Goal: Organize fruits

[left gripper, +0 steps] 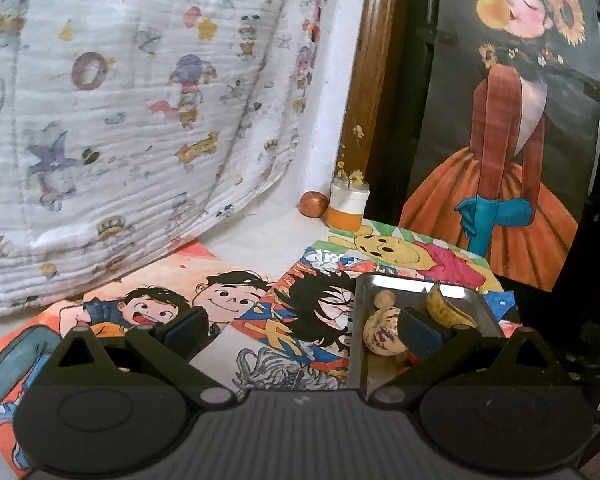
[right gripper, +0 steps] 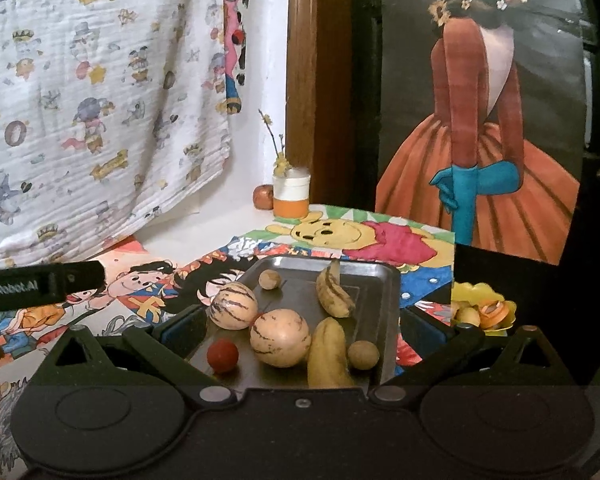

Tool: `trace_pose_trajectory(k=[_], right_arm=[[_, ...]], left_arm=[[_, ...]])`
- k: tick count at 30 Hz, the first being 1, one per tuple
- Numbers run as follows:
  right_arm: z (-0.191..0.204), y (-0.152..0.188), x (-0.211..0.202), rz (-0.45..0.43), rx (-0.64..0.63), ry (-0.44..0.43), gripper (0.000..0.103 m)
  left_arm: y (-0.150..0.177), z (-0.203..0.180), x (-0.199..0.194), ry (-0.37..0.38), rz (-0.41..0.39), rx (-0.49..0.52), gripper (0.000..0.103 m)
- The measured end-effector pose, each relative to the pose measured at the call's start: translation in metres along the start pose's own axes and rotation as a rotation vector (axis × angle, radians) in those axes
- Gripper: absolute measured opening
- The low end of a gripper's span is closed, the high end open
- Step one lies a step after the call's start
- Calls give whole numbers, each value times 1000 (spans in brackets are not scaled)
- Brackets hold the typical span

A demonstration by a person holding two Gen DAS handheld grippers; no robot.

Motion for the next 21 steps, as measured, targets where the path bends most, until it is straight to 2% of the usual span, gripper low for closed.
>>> trace_pose_trajectory(k=[8, 21], right_arm=[[13, 12, -14, -44, 1, 19, 102], [21, 30, -30, -54, 87, 2, 102]], left_arm=[[6, 20, -15, 4, -31, -63, 103], [24, 35, -31, 10, -42, -61, 103]])
Point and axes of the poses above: each gripper's, at about its wrist camera, not at the fingertips, and x roughly the way its jaws point, z to its left, y to its underside, the point moved 1 cm from there along x, roughly the way its jaws point, and after that the axes turned 1 degree about z, right-handed, at the moved point
